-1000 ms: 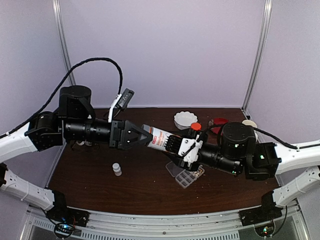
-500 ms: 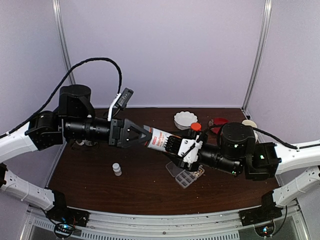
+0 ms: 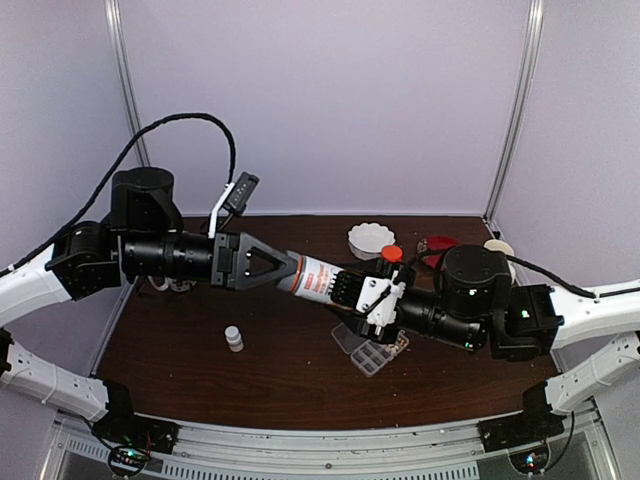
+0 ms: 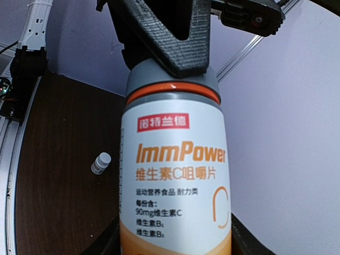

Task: Sort the pills into containers
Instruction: Screw the lid of the pill bottle onto the pill bottle.

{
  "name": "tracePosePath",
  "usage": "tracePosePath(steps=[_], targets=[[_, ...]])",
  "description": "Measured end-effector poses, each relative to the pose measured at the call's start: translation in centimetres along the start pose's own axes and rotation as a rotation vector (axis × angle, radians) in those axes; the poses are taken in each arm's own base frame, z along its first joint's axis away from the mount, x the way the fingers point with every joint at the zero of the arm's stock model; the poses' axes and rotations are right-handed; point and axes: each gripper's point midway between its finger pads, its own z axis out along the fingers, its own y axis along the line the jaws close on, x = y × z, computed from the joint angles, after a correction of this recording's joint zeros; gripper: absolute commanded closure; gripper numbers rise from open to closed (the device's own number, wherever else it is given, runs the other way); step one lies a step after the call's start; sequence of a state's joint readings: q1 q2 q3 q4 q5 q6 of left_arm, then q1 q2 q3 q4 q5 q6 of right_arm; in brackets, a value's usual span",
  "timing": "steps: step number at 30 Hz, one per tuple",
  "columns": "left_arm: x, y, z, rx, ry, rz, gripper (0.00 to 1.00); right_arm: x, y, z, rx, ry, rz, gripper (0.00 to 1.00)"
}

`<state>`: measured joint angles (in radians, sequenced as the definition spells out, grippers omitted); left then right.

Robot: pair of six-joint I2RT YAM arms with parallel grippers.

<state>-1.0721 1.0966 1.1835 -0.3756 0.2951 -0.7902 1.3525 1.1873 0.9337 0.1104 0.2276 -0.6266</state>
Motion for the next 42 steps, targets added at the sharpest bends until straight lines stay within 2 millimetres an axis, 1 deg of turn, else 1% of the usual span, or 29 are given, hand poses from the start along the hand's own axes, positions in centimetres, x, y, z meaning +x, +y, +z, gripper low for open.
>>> tracePosePath(steps=[1, 5, 8, 9, 11, 13, 17, 18, 22, 24, 26, 30, 32, 35, 39, 40, 42], targets=[[0.0, 0.0, 0.0, 0.003, 0.003, 0.002, 0.67, 0.0, 0.0, 0.0, -0.001, 0.003, 0.002, 1.0], [0.1, 0.1, 0.2, 0.009, 0.016, 0.009, 0.54, 0.1, 0.1, 0.0, -0.009, 0.016, 0.007, 1.0], [0.3, 0.3, 0.5, 0.009, 0.027, 0.006, 0.52, 0.5, 0.2, -0.1, -0.014, 0.03, 0.015, 1.0], [0.3, 0.4, 0.6, 0.009, 0.029, 0.006, 0.49, 0.6, 0.2, -0.1, -0.016, 0.033, 0.016, 1.0], [0.4, 0.5, 0.6, 0.006, 0.035, 0.005, 0.38, 0.6, 0.3, -0.1, -0.017, 0.037, 0.016, 1.0], [0.5, 0.5, 0.6, 0.006, 0.042, 0.006, 0.33, 0.6, 0.3, -0.1, -0.017, 0.037, 0.016, 1.0], [1.0, 0.2, 0.6, 0.019, 0.062, 0.012, 0.32, 0.6, 0.3, 0.0, -0.017, 0.035, 0.017, 1.0], [1.1, 0.1, 0.6, 0.021, 0.066, 0.012, 0.33, 0.5, 0.2, 0.0, -0.017, 0.034, 0.017, 1.0], [1.4, 0.2, 0.6, 0.02, 0.08, 0.009, 0.49, 0.2, 0.0, 0.1, -0.014, 0.029, 0.02, 1.0], [1.6, 0.3, 0.6, 0.018, 0.087, 0.008, 0.53, 0.1, 0.0, 0.1, -0.014, 0.029, 0.02, 1.0], [1.5, 0.3, 0.5, 0.017, 0.087, 0.011, 0.52, 0.1, 0.0, 0.1, -0.014, 0.029, 0.02, 1.0], [1.6, 0.3, 0.5, 0.017, 0.09, 0.011, 0.33, 0.1, 0.1, 0.1, -0.017, 0.026, 0.02, 1.0], [1.6, 0.2, 0.5, 0.019, 0.091, 0.012, 0.31, 0.1, 0.2, 0.1, -0.021, 0.025, 0.02, 1.0], [1.6, 0.2, 0.4, 0.022, 0.092, 0.011, 0.31, 0.2, 0.3, 0.1, -0.025, 0.028, 0.018, 1.0], [1.5, 0.3, 0.4, 0.02, 0.091, 0.009, 0.34, 0.2, 0.4, 0.2, -0.027, 0.031, 0.017, 1.0], [1.5, 0.3, 0.4, 0.019, 0.091, 0.008, 0.37, 0.2, 0.4, 0.2, -0.028, 0.032, 0.016, 1.0], [1.4, 0.4, 0.4, 0.018, 0.089, 0.006, 0.44, 0.1, 0.3, 0.3, -0.027, 0.03, 0.017, 1.0]])
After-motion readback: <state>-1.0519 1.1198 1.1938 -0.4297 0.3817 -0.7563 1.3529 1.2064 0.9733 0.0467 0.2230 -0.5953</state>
